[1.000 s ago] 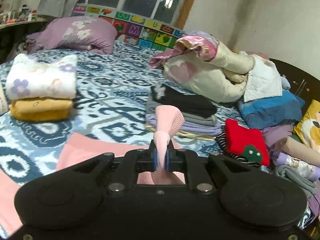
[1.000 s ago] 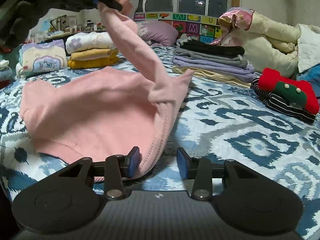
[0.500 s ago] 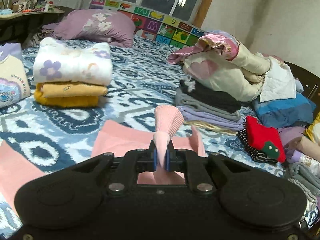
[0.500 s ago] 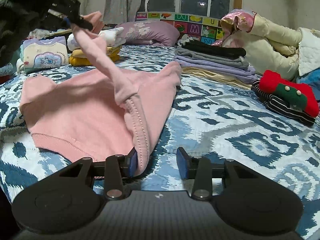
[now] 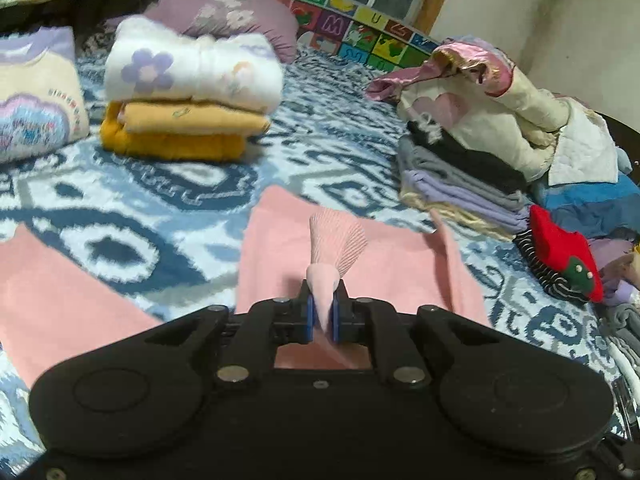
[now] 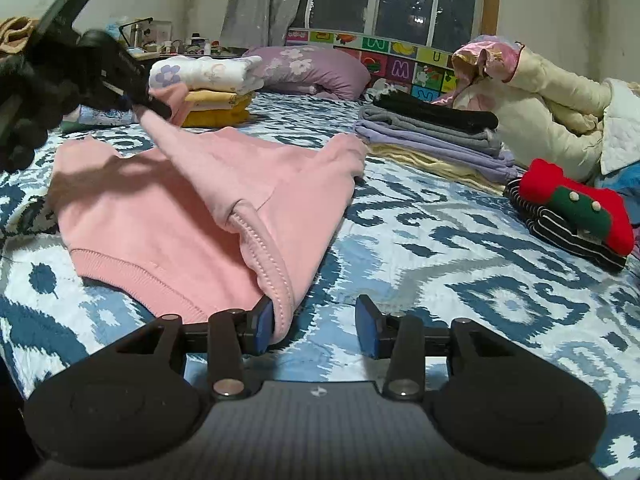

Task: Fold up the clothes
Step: 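Lift the sleeve with the left gripper and fold it across the body, then lay the sleeve on the body and open the left gripper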

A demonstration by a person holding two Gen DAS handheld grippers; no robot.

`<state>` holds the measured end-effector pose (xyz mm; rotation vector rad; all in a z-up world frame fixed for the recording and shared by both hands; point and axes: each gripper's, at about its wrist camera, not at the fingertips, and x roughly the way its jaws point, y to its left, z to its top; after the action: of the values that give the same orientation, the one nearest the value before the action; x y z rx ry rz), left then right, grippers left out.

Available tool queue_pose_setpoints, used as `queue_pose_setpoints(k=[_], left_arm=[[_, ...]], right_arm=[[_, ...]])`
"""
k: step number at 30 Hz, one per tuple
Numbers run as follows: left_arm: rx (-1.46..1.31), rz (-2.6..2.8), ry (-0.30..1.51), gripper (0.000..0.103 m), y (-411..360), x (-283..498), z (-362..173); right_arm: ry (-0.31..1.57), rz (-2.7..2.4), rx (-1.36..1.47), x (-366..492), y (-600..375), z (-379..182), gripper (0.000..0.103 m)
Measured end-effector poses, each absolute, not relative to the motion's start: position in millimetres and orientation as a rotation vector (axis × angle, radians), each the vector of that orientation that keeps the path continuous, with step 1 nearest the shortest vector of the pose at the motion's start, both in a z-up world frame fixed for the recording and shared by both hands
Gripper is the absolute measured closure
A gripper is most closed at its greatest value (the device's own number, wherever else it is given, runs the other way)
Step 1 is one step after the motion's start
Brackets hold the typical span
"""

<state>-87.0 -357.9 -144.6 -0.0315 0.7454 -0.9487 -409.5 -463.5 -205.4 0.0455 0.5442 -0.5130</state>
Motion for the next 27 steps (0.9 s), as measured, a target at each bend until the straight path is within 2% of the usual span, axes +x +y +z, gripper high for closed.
queue_pose_setpoints(k=[10,12,18,27], left_arm=[[-0.135,-0.932,0.792,0.094,-339,-72,-182],[-0.175,-0.936,0.802,0.089,-335,-69,-185],[-0.272,-0.942,0.839,0.088,-326,-64,-191],[-0.375,-0.975,0.818,0.089,-328,-57,-180]], right_arm=[[0.468,-0.371,0.110,-439,-467,-193,0.059],[0.421,-0.349,0.105,-442,-461,-187,0.059],[0.349,-0.341,0.079,-416,-454,-180,0.058],[0.501,-0.232,-0.043,-386,-434,-204,0.055]])
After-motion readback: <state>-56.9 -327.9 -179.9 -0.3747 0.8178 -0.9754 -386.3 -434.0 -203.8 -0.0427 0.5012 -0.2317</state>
